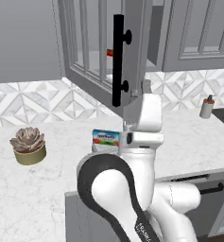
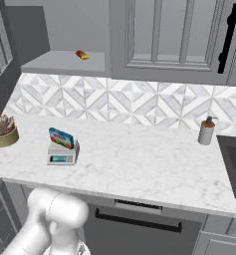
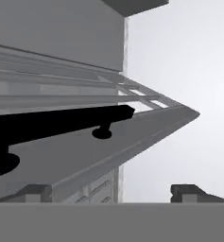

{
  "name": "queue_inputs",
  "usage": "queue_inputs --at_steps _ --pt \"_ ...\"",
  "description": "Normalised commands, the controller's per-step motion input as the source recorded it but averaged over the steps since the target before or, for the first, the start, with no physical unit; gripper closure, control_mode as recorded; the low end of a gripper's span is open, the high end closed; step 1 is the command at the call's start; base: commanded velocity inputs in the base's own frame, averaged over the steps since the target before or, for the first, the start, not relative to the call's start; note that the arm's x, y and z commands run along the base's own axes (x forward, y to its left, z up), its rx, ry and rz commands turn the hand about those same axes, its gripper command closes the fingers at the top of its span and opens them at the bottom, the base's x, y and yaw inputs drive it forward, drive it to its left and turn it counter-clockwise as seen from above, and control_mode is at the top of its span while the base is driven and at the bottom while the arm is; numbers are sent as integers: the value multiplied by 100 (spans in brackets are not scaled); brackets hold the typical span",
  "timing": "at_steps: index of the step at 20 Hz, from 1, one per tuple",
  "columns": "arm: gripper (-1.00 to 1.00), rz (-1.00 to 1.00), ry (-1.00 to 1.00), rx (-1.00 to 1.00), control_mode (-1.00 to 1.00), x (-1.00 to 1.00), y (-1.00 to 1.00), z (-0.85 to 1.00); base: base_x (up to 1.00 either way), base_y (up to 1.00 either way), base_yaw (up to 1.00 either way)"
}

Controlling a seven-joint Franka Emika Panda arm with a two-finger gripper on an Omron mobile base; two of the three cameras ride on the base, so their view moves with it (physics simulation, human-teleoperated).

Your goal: Pick the boxed food and place it on the digital scale for weighing, and close the cabinet.

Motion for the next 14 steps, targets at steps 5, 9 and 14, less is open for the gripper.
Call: queue_inputs --at_steps 5,9,14 --pt "-100 0 100 37 -100 99 -82 0 0 0 0" --pt "-100 0 100 22 -100 100 -51 0 0 0 0" --pt "-100 0 83 5 -100 100 -8 -7 0 0 0"
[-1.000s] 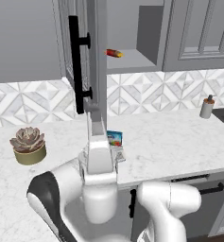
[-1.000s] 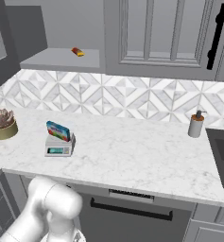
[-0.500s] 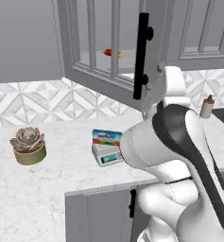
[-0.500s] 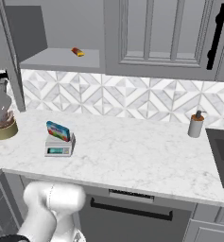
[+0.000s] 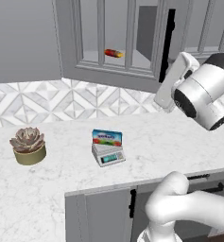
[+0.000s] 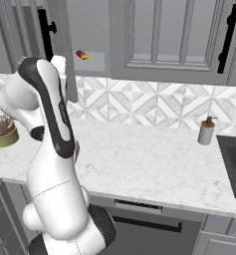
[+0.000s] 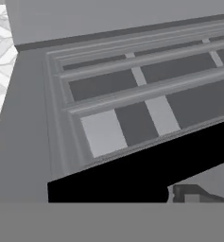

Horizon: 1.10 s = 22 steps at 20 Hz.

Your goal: Pick the boxed food and place it on the digital scale for weighing, and close the cabinet.

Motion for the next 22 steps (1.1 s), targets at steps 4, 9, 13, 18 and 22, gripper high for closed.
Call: queue_inputs --at_steps 4,9,13,18,22 --pt "-100 0 69 0 -100 100 8 -21 0 0 0" --pt "-100 0 60 0 -100 100 27 -14 0 0 0" --pt "-100 -4 29 0 -100 100 29 -6 0 0 0" --pt "-100 -15 5 -3 -100 100 30 -8 0 0 0" --pt "-100 -17 0 0 -100 100 11 -20 0 0 0"
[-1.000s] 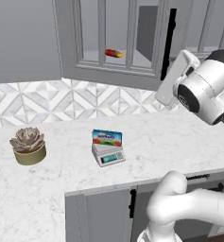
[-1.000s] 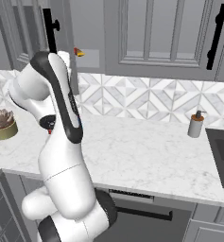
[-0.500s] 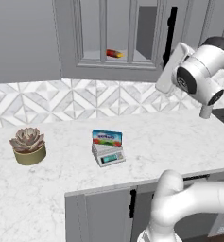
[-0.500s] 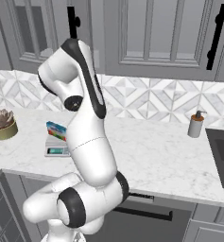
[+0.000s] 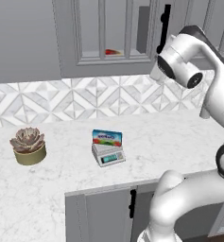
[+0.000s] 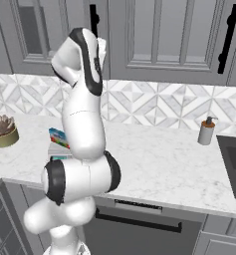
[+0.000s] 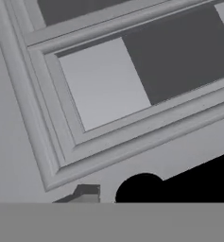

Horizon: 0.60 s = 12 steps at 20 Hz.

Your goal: Pick the boxed food and place it on the digital scale for weighing, and close the cabinet.

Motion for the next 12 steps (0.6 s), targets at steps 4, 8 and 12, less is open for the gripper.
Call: queue_inputs --at_steps 4,8,12 --pt "-100 -16 -6 0 -100 100 15 -34 0 0 0" --pt "-100 -12 -1 2 -100 100 10 -54 0 0 0" --pt "-100 -8 0 5 -100 100 0 -63 0 0 0"
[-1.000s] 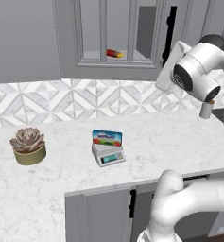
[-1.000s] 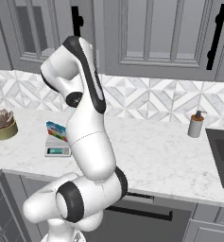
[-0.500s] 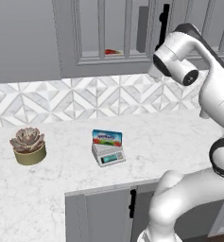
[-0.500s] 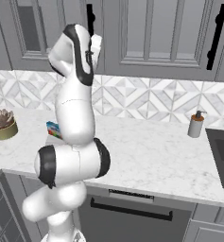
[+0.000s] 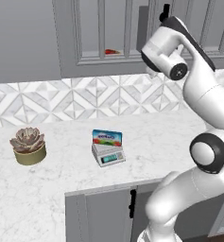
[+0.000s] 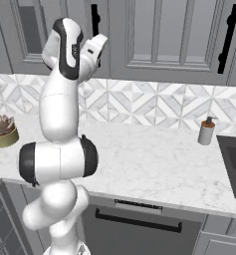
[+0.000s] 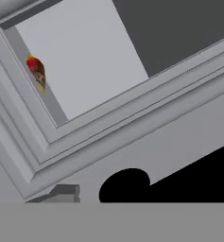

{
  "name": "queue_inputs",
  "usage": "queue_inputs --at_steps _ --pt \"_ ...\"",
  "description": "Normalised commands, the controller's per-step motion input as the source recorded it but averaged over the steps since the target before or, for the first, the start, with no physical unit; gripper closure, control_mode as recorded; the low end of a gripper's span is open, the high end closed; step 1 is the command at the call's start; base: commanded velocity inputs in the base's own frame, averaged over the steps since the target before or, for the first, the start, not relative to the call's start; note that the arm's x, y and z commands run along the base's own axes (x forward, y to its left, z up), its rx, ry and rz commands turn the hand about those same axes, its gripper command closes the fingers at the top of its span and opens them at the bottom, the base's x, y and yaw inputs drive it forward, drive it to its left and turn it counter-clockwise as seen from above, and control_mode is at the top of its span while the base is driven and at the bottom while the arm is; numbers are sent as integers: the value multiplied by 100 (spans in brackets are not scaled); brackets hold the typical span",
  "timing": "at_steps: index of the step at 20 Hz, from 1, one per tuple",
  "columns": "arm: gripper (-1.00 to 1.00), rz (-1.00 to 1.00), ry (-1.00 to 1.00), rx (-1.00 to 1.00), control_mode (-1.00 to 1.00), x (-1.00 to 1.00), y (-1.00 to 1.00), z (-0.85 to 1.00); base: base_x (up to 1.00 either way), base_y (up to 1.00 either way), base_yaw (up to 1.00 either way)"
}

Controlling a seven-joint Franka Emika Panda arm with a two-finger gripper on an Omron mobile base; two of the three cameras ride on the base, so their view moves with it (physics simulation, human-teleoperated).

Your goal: Pick the boxed food and place it on the digital scale for weighing, and close the cabinet.

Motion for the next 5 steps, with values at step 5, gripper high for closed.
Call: queue_inputs --at_steps 5 --pt "-100 -5 -33 0 -100 31 -2 -66 0 0 0"
